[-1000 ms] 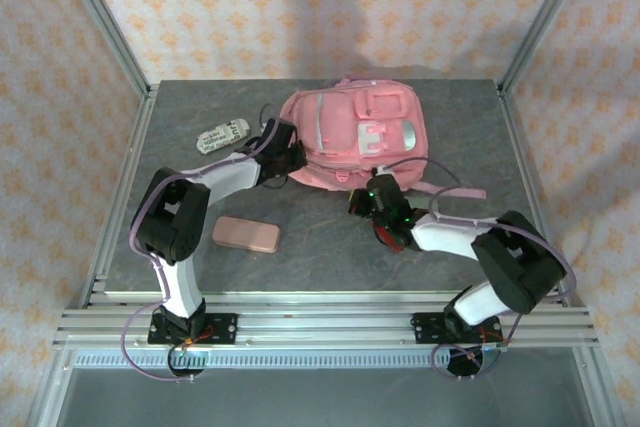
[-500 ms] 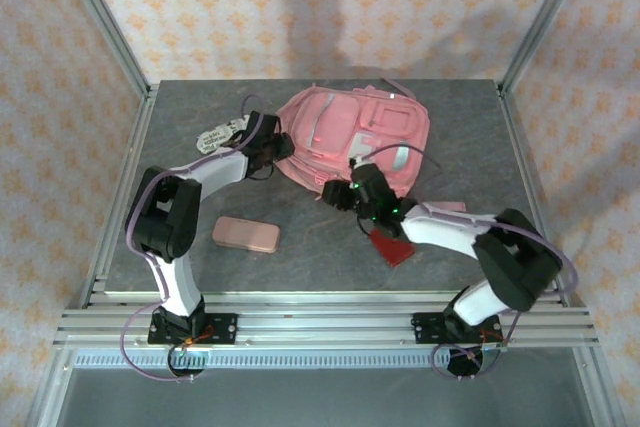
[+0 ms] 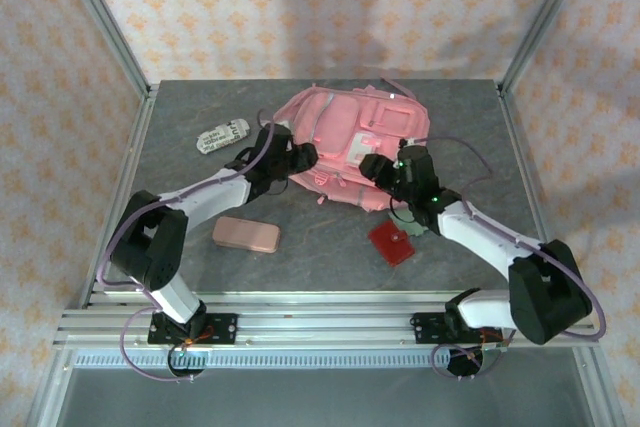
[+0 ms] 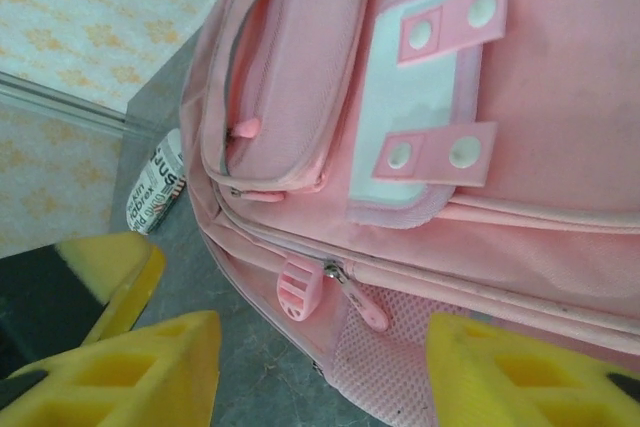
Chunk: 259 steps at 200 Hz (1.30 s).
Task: Pack books, pencil case, and school supplies into a backpack
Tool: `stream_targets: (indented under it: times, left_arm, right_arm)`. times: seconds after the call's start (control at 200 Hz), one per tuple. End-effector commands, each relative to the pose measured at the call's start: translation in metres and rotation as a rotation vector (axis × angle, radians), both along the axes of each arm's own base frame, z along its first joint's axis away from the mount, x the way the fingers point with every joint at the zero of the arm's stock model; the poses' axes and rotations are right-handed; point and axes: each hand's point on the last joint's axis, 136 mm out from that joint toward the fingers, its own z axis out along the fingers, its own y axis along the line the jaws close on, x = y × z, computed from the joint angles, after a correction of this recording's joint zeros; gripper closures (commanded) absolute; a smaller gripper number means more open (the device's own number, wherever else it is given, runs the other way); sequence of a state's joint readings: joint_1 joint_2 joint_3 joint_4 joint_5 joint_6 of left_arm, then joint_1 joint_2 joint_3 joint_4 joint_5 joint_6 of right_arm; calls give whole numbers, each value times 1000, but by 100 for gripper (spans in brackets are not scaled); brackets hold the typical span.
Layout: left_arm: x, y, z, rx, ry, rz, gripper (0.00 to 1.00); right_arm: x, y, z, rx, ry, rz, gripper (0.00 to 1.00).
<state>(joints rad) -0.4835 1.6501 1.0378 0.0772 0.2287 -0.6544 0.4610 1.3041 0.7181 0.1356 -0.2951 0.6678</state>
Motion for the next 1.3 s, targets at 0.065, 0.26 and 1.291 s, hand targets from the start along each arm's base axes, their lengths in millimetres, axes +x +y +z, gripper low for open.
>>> stream_targets:
  times: [0.065,0.26,1.291]
  left_arm:
    - [-11,-36,-16,29,27,-66,53]
    - [-23,-59,-42,152,98,-81,50]
    - [-8,-91,-93,282,153,-64,86]
  right_arm:
    - [7,-9,-29,-30,83,-47,57]
    - [10,-45,-51,-89,119,-172,60]
    - [1,-57,-84,-99,176,-199,66]
